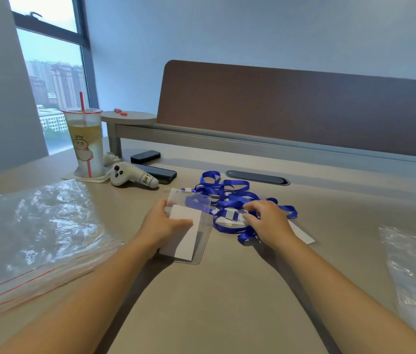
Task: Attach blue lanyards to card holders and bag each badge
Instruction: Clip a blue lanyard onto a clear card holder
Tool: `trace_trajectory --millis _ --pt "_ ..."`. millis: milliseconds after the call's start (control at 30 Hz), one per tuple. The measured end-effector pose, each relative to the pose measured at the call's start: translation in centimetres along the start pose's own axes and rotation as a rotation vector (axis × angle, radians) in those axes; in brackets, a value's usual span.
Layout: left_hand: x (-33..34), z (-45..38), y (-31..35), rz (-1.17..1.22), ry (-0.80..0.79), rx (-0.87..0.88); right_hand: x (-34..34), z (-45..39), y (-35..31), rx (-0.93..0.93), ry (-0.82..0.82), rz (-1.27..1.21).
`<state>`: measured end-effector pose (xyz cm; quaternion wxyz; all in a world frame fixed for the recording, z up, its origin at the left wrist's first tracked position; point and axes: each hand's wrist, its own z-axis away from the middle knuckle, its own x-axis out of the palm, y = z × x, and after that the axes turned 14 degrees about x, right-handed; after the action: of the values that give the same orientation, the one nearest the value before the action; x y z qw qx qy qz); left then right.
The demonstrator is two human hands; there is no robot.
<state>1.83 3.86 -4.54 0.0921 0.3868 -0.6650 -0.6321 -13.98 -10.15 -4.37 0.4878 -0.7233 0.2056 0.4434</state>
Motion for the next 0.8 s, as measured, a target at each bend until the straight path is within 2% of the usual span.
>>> trace_trajectory --millis 267,567,800 --pt "-0.4 -0.5 -0.5 0.010 -0.001 -0.010 1.3 -1.6 -1.1 0.121 -0.067 0.147" --pt "-0.1 0.1 0.0 0.029 -0.005 0.001 -0.8 1.2 -1.9 0.037 -0.053 -0.281" --pt "0.3 1.4 1.5 0.079 -0.019 0.040 -3.0 3.9 -1.9 -0.001 -0.014 -0.425"
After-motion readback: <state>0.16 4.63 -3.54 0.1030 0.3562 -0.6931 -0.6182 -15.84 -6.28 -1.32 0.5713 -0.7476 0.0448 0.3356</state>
